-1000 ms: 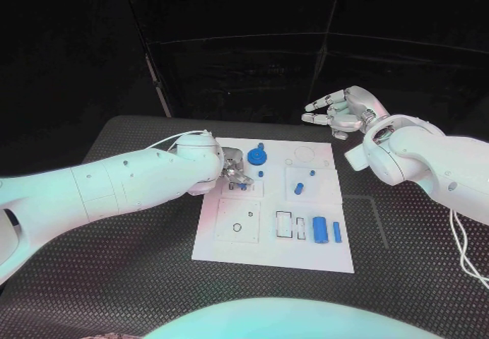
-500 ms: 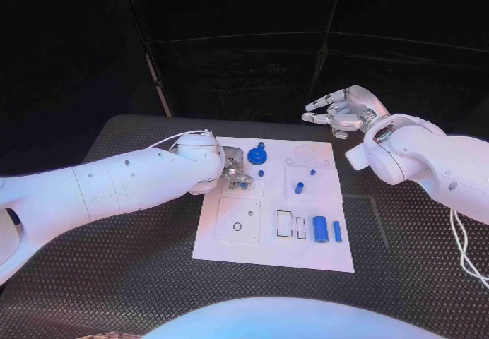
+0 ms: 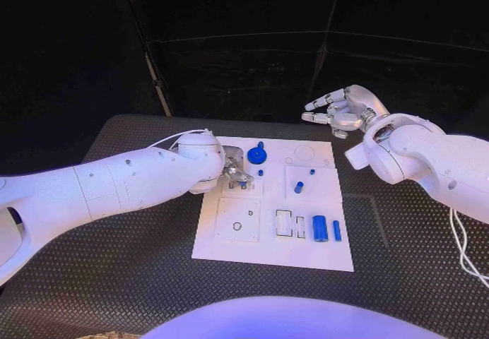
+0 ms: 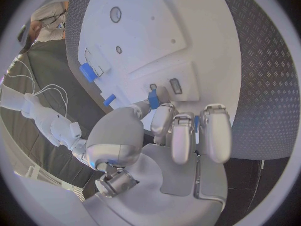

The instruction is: Assemble the parts on the task board

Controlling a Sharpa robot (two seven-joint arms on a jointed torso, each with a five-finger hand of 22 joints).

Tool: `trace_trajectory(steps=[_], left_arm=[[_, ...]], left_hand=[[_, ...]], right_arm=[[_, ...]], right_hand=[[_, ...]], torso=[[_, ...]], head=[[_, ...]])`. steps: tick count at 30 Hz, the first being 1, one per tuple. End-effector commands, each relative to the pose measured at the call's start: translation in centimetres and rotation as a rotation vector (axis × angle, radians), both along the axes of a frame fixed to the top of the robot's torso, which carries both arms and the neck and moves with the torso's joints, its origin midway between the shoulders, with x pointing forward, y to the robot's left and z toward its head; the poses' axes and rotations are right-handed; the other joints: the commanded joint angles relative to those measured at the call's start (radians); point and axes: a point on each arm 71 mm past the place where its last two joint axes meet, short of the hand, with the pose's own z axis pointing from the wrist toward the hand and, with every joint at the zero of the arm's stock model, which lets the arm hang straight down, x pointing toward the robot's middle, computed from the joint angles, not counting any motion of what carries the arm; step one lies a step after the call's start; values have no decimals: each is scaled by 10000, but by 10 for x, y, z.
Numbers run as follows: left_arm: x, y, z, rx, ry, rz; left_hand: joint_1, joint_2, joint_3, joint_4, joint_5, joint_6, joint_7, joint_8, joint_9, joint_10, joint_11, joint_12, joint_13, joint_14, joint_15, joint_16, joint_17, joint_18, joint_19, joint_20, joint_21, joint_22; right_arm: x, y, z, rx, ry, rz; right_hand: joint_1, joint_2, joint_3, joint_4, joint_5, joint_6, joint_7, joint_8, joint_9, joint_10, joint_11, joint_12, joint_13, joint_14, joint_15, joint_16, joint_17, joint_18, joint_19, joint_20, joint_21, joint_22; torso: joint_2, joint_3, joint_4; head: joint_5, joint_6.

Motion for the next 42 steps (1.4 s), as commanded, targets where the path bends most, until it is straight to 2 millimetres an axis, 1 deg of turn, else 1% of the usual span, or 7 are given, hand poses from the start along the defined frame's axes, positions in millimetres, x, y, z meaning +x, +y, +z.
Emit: trace_trajectory(steps=[1,7,17,26,28,41,42], left_arm=[[-2,1,-6,248,220,38],[-2,1,-6,279,275,10],[-3,1,-7,321,425,-67],[-5,0,-7,350,495,-137],[-5,-1,-7,353,502,-143],[-6,-1,-8,329,707,-195],[-6,-1,-8,322,717,-194]], left_hand=[[-272,-112,-106,80,10,-39,22,-34,20,-24,26,-18,-10,1037,5,31,2635,-67,23,-2,-31,900],[-593,-225,-269,270,11,-8,16,-38,28,-18,21,-9,-6,1037,1,31,2635,-67,26,-2,-37,908],[-694,-277,-335,322,11,2,10,-40,34,-19,16,-11,-11,1037,-2,31,2635,-68,30,-4,-37,916],[-760,-353,-402,344,10,6,7,-42,39,-19,13,-11,-14,1037,-4,31,2635,-66,26,-5,-46,912],[-780,-362,-416,356,10,8,7,-42,40,-19,12,-10,-13,1037,-4,31,2635,-66,28,-5,-44,916],[-881,-405,-496,422,10,23,2,-43,46,-5,9,12,14,1037,-6,31,2635,-71,40,-7,-33,936],[-895,-412,-509,431,10,25,2,-43,46,-5,9,13,14,1037,-6,31,2635,-70,39,-7,-35,935]], right_arm=[[0,1,2,-3,-57,90],[0,1,1,-5,-53,89],[0,1,1,-9,-44,92],[0,1,1,-11,-38,99],[0,1,1,-12,-37,102],[0,1,1,-16,-28,100],[0,1,1,-16,-28,99]], right_hand=[[-90,48,-75,-4,-43,-33,-15,35,-13,-30,-42,-6,-5,750,-80,-25,1214,-17,23,-54,-35,-3],[-90,48,-75,-4,-43,-33,-15,35,-13,-30,-42,-6,-5,750,-80,-25,1214,-17,23,-54,-35,-3],[-90,48,-75,-4,-43,-33,-15,35,-13,-30,-42,-6,-5,750,-80,-25,1214,-17,23,-54,-35,-3],[-109,51,-91,11,-44,-35,-14,39,-13,-32,-43,-7,-9,749,-80,-28,1209,-15,20,-54,-40,-13],[-109,51,-91,11,-44,-35,-14,39,-13,-32,-43,-7,-9,749,-80,-28,1209,-15,20,-54,-40,-13],[-109,51,-91,11,-44,-35,-14,39,-13,-32,-43,-7,-9,749,-80,-28,1209,-15,20,-54,-40,-13],[-109,51,-91,11,-44,-35,-14,39,-13,-32,-43,-7,-9,749,-80,-28,1209,-15,20,-54,-40,-13]], torso=[[9,-3,1],[7,-3,7],[6,-2,0],[7,0,8],[6,-4,3],[8,-4,7],[9,-8,9]], head=[[-15,2],[-16,0],[-21,-9],[-33,-8],[-27,-10],[-26,-28],[-27,-32]])
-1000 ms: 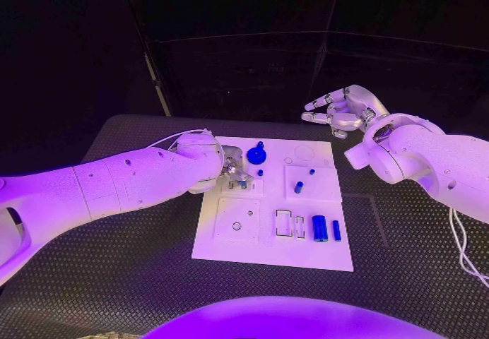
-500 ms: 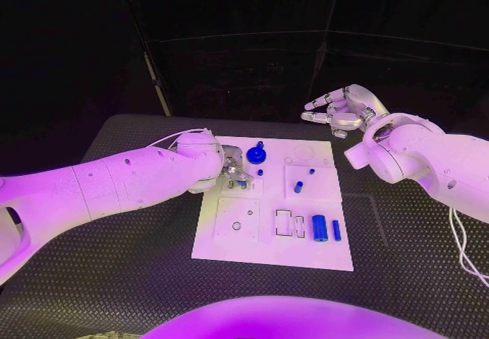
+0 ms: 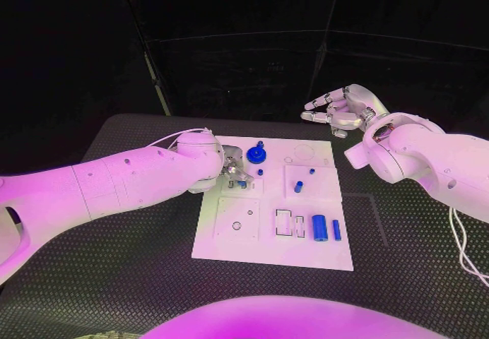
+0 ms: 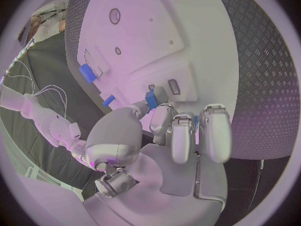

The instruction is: Assemble the parts on the task board

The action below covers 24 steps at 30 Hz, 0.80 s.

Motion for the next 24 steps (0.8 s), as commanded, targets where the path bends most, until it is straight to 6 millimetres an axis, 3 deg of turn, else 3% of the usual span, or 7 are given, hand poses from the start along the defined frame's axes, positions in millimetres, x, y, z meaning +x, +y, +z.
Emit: trace_trajectory(steps=[1,24], left_arm=[[-6,-1,-9,174,636,-168],[-6,0,-9,171,699,-143]], left_hand=[[-137,-36,-101,16,3,27,1,-40,17,-9,14,10,6,1036,-7,31,2635,-70,39,-9,-37,934],[-279,-71,-241,132,4,38,-2,-47,24,-13,11,4,-7,1036,-12,31,2635,-69,39,-13,-46,937]], right_arm=[[0,1,1,-6,-43,82],[0,1,1,-8,-36,84]], right_hand=[[-56,-2,-62,-18,-44,-35,-14,40,-13,-32,-42,-7,-9,750,-80,-28,1204,-17,20,-54,-40,-15],[-66,0,-72,-9,-44,-36,-15,42,-13,-36,-42,-11,-15,747,-80,-33,1192,-15,17,-54,-44,-23]], torso=[[5,-3,7],[2,-1,0]], head=[[1,2],[1,-31]])
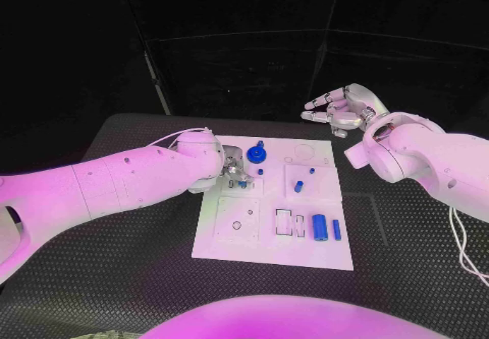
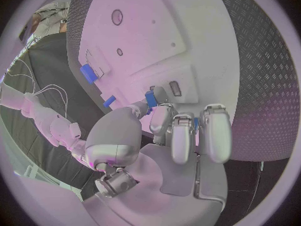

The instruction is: Assemble the parts on the task board

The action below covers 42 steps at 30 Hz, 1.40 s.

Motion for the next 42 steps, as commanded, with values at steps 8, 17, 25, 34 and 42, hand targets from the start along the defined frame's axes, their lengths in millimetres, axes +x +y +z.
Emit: trace_trajectory(steps=[8,17,25,34,42], left_arm=[[-6,1,-9,290,663,-195],[-7,1,-10,379,785,-289],[-7,1,-10,410,821,-303],[-7,3,-11,442,847,-290],[-7,3,-11,494,914,-332]], left_hand=[[39,-29,-67,-129,5,40,-21,-28,23,-10,0,12,-2,1036,-19,31,2635,-70,43,-17,-46,947],[553,27,-42,-500,4,73,-39,-1,68,-3,-16,20,2,1036,-25,31,2635,-73,49,-25,-50,968],[576,24,-54,-517,4,75,-38,1,71,-3,-16,19,0,1036,-25,31,2635,-73,48,-25,-53,967],[702,65,-68,-594,4,81,-44,6,84,-2,-20,16,-4,1036,-25,31,2635,-73,49,-26,-55,973],[951,89,-117,-765,4,120,-65,58,138,7,-35,22,2,1036,-31,31,2635,-77,59,-30,-48,996]], right_arm=[[0,1,1,-6,-35,89],[0,1,1,-16,-30,98],[0,1,1,-27,-32,100],[0,1,1,-31,-28,98],[0,1,1,-40,-30,100]], right_hand=[[-66,0,-72,-8,-44,-36,-15,42,-13,-36,-42,-11,-15,747,-80,-33,1194,-15,17,-54,-44,-10],[-66,0,-72,-8,-44,-36,-15,42,-13,-36,-42,-11,-15,747,-80,-33,1194,-15,17,-54,-44,-10],[-66,0,-72,-8,-44,-36,-15,42,-13,-36,-42,-11,-15,747,-80,-33,1194,-15,17,-54,-44,-10],[-66,0,-72,-8,-44,-36,-15,42,-13,-36,-42,-11,-15,747,-80,-33,1194,-15,17,-54,-44,-10],[-66,0,-72,-8,-44,-36,-15,42,-13,-36,-42,-11,-15,747,-80,-33,1194,-15,17,-54,-44,-10]], torso=[[-2,-4,3],[2,-3,-5],[-2,-1,1],[1,-3,-4],[-7,0,-4]], head=[[16,-20],[16,-32],[15,-43],[15,-51],[16,-62]])
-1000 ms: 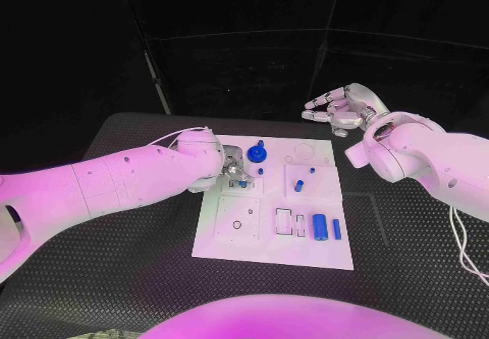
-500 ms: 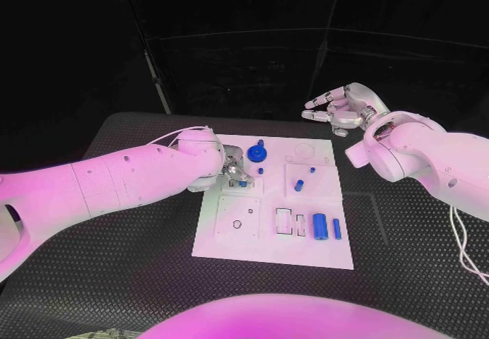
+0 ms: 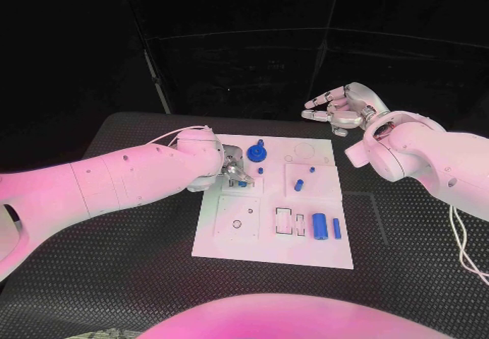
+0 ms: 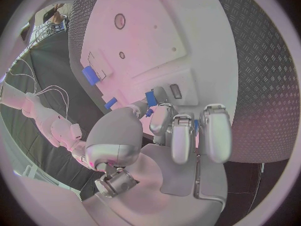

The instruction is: Assemble the parts on the task board

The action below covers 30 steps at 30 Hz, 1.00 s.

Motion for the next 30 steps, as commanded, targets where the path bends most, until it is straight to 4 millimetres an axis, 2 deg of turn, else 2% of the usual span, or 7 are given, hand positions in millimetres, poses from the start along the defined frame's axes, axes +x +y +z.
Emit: trace_trajectory(steps=[1,12,23,30], left_arm=[[-6,2,-12,427,673,-204],[-6,4,-12,493,744,-222],[-5,4,-12,542,778,-214],[-3,2,-12,595,813,-237]], left_hand=[[128,5,-14,-76,10,55,0,56,21,8,-35,23,1,1037,-31,31,2635,-78,61,-30,-46,999],[197,-1,-41,-124,10,59,-6,70,39,18,-40,37,20,1037,-33,31,2635,-80,67,-31,-40,1010],[527,136,-45,-310,10,111,-45,166,144,50,-70,67,54,1037,-46,31,2635,-81,70,-40,-45,1025],[527,123,-91,-307,8,111,-38,183,168,52,-68,65,50,1037,-48,31,2635,-80,67,-43,-51,1022]], right_arm=[[0,1,1,-19,-48,88],[0,1,1,-24,-45,85],[0,1,1,-30,-41,87],[0,2,1,-26,-41,93]], right_hand=[[-67,0,-73,-8,-44,-36,-15,42,-13,-36,-42,-11,-15,747,-80,-33,1197,-15,17,-54,-44,-11],[-67,0,-73,-8,-44,-36,-15,42,-13,-36,-42,-11,-15,747,-80,-33,1197,-15,17,-54,-44,-11],[-93,8,-103,19,-43,-35,-18,54,-12,-31,-43,-2,-11,748,-81,-33,1200,-15,20,-54,-45,-11],[-93,8,-103,19,-43,-35,-18,54,-12,-31,-43,-2,-11,748,-81,-33,1200,-15,20,-54,-45,-11]], torso=[[-3,1,0],[3,2,1],[8,1,-11],[8,4,-9]], head=[[4,-12],[8,-5],[1,-8],[-12,-20]])
